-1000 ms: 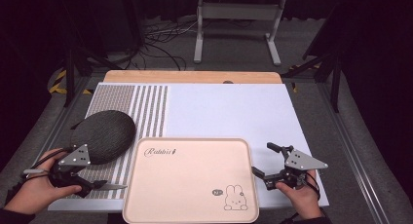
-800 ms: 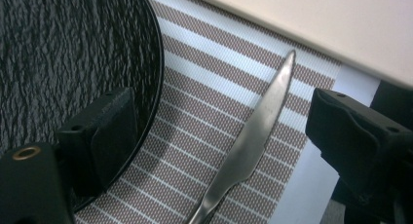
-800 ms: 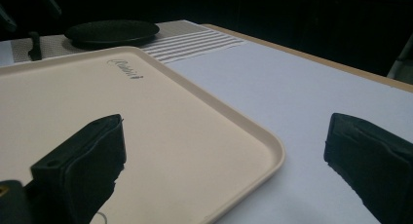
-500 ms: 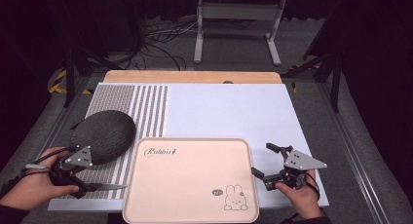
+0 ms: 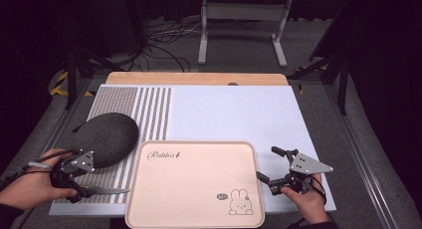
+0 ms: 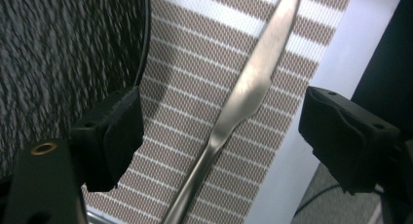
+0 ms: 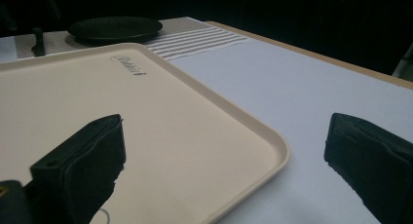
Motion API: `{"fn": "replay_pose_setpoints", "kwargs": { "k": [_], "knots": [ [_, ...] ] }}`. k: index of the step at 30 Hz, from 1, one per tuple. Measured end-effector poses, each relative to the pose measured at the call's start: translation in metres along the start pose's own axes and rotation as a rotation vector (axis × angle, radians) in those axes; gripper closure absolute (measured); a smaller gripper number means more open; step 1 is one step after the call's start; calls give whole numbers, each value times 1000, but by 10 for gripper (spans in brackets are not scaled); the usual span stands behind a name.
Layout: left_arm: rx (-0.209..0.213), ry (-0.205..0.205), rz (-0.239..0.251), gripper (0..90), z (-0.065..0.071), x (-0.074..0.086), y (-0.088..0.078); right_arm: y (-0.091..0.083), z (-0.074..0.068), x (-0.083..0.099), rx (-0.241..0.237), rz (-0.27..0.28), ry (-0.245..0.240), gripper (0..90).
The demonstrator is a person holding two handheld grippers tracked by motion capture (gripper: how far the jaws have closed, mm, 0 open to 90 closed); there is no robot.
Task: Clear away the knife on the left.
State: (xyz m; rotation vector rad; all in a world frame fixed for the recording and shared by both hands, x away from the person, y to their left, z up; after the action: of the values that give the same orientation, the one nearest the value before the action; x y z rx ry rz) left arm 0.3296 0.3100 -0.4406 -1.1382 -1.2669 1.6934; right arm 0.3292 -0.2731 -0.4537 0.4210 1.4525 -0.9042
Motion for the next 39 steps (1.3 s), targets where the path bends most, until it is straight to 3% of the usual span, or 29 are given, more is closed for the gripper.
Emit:
{"fn": "replay_pose_setpoints", "kwargs": {
  "k": [11, 14, 20, 24, 28, 33, 35, 36, 39],
  "knots": [
    [41, 23, -114, 261, -8, 9, 7, 1, -1, 0, -6, -3, 1, 21],
    [46, 69, -141, 286, -12, 11, 10, 1, -1, 1, -9, -5, -2, 21],
    [73, 125, -195, 428, -15, 13, 14, 1, -1, 1, -4, -10, -12, 21],
    [57, 193, -248, 491, -17, 13, 15, 1, -1, 2, -5, -10, -11, 20],
    [71, 240, -294, 580, -18, 12, 17, 3, -3, 3, -8, -18, -17, 21],
    [80, 265, -348, 671, -20, 13, 20, 2, -3, 3, -10, -16, -17, 20],
    [83, 259, -344, 699, -21, 13, 21, 2, -2, 3, -12, -16, -18, 21],
    [67, 272, -360, 706, -21, 13, 20, 2, -3, 3, -13, -17, -17, 21],
    [72, 290, -379, 740, -21, 13, 21, 2, -3, 3, -21, -17, -18, 21]
  ]
}}
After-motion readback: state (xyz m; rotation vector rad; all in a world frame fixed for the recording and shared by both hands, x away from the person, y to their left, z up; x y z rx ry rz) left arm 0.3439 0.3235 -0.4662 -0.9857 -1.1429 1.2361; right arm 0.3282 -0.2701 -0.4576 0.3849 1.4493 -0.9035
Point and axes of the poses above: each handheld gripper's, and its own axes: y roughly forward along the jaws, x roughly out of its underside, z roughly to its right, the point moved 3 cm from there along y, roughly forward along the jaws, and after that the axes turned 10 degrees about x, right-handed, at the moved point
